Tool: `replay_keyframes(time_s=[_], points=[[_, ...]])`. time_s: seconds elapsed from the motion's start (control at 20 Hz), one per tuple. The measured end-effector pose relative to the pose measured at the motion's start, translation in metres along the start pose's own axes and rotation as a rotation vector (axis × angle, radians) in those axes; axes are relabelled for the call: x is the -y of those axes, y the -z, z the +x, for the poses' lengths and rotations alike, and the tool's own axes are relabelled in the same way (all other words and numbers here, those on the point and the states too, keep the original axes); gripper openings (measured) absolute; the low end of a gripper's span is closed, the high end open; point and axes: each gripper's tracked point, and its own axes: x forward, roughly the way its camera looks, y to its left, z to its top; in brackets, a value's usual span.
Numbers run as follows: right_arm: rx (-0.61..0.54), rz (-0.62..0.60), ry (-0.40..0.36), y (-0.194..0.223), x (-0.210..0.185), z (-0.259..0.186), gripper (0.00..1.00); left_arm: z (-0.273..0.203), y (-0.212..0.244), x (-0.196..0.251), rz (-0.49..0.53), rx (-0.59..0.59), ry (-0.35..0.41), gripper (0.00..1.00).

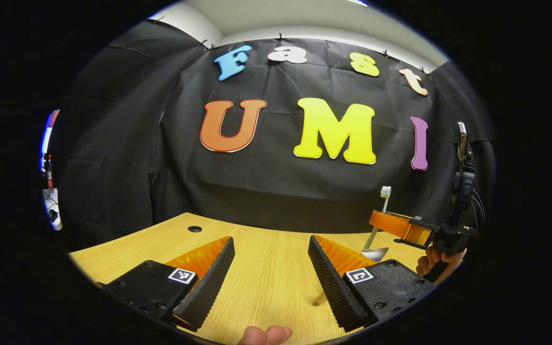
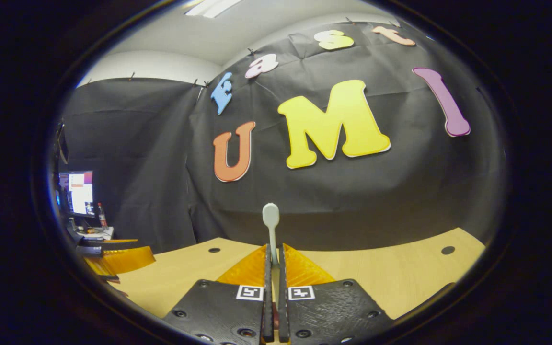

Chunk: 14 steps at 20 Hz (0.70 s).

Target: Put the toothbrush and toothpaste on the desktop into the cup, then pick up the cup and place it on the coaster on the desktop.

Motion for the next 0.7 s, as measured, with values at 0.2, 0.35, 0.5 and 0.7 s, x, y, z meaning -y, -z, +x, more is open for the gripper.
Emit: replay_keyframes(time_s=[0.2,0.35,0.5,0.7], points=[[-0.043,-0.040,-0.026,0.018,-0.002,-0.009,0.14,0.002,0.000,0.002,0.002,0.002,-0.002,0.98],[-0.067,-0.049,-0.011,0.030,0.003,-0.017,0.50,0.001,-0.004,0.007,0.005,0.008,0.013,0.97],[-0.058,-0.035,-0.009,0.028,0.006,-0.027,0.63,-0.001,-0.009,0.014,0.003,0.021,0.022,0.97],[-0.054,-0.033,-0.031,0.018,0.003,-0.041,0.76,0.000,-0.008,0.021,0.004,-0.001,0.065,0.97]])
